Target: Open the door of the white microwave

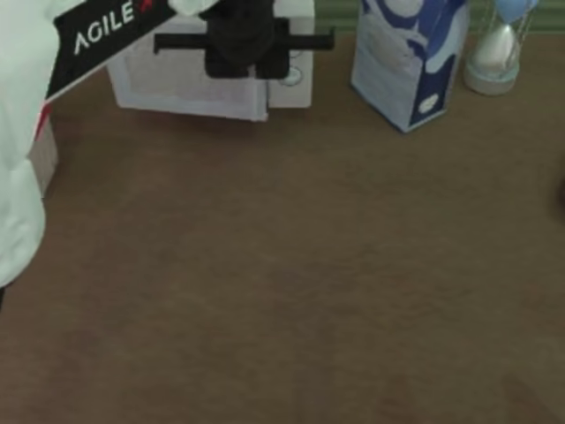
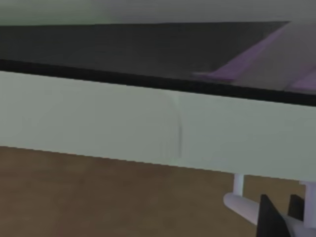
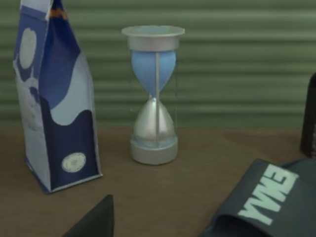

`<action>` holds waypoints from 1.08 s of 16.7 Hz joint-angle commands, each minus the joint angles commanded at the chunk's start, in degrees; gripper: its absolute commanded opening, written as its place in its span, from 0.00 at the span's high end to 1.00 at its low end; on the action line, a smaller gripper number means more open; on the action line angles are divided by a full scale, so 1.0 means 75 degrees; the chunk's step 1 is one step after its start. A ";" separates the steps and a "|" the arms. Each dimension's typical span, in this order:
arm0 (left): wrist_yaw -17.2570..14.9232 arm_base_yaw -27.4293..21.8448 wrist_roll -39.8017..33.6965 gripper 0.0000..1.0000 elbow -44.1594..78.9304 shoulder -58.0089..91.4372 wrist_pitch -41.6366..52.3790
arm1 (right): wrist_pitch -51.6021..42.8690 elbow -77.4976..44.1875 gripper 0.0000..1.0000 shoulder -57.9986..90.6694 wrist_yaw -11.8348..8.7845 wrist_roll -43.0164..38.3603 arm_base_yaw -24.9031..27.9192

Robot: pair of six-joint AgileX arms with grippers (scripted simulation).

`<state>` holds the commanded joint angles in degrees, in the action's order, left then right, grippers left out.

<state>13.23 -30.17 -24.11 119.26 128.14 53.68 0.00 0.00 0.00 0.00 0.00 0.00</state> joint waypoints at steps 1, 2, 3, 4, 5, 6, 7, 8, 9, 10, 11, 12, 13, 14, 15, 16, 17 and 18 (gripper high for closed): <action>-0.0030 0.0014 0.0083 1.00 -0.0153 -0.0097 -0.0081 | 0.0000 0.0000 0.00 0.0000 0.0000 0.0000 0.0000; -0.0050 0.0021 0.0138 1.00 -0.0251 -0.0161 -0.0134 | 0.0000 0.0000 0.00 0.0000 0.0000 0.0000 0.0000; -0.0055 0.0022 0.0152 1.00 -0.0277 -0.0178 -0.0149 | 0.0000 0.0000 0.00 0.0000 0.0000 0.0000 0.0000; -0.0055 0.0022 0.0152 1.00 -0.0277 -0.0178 -0.0149 | 0.0000 0.0000 0.00 0.0000 0.0000 0.0000 0.0000; -0.0055 0.0022 0.0152 1.00 -0.0277 -0.0178 -0.0149 | 0.0000 0.0000 0.00 0.0000 0.0000 0.0000 0.0000; -0.0055 0.0022 0.0152 1.00 -0.0277 -0.0178 -0.0149 | 0.0000 0.0000 0.00 0.0000 0.0000 0.0000 0.0000; -0.0055 0.0022 0.0152 1.00 -0.0277 -0.0178 -0.0149 | 0.0000 0.0000 0.00 0.0000 0.0000 0.0000 0.0000; -0.0055 0.0022 0.0152 1.00 -0.0277 -0.0178 -0.0149 | 0.0000 0.0000 0.00 0.0000 0.0000 0.0000 0.0000; -0.0055 0.0022 0.0152 1.00 -0.0277 -0.0178 -0.0149 | 0.0000 0.0000 0.00 0.0000 0.0000 0.0000 0.0000; -0.0055 0.0022 0.0152 1.00 -0.0277 -0.0178 -0.0149 | 0.0000 0.0000 0.00 0.0000 0.0000 0.0000 0.0000; -0.0055 0.0022 0.0152 1.00 -0.0277 -0.0178 -0.0149 | 0.0000 0.0000 0.00 0.0000 0.0000 0.0000 0.0000; -0.0055 0.0022 0.0152 1.00 -0.0277 -0.0178 -0.0149 | 0.0000 0.0000 0.00 0.0000 0.0000 0.0000 0.0000; -0.0055 0.0022 0.0152 1.00 -0.0277 -0.0178 -0.0149 | 0.0000 0.0000 0.00 0.0000 0.0000 0.0000 0.0000; -0.0055 0.0022 0.0152 1.00 -0.0277 -0.0178 -0.0149 | 0.0000 0.0000 0.00 0.0000 0.0000 0.0000 0.0000; -0.0055 0.0022 0.0152 1.00 -0.0277 -0.0178 -0.0149 | 0.0000 0.0000 0.00 0.0000 0.0000 0.0000 0.0000; -0.0055 0.0022 0.0152 1.00 -0.0277 -0.0178 -0.0149 | 0.0000 0.0000 0.00 0.0000 0.0000 0.0000 0.0000; -0.0055 0.0022 0.0152 1.00 -0.0277 -0.0178 -0.0149 | 0.0000 0.0000 0.00 0.0000 0.0000 0.0000 0.0000; -0.0055 0.0022 0.0152 1.00 -0.0277 -0.0178 -0.0149 | 0.0000 0.0000 0.00 0.0000 0.0000 0.0000 0.0000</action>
<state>12.82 -30.00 -22.96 117.18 126.81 52.57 0.00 0.00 0.00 0.00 0.00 0.00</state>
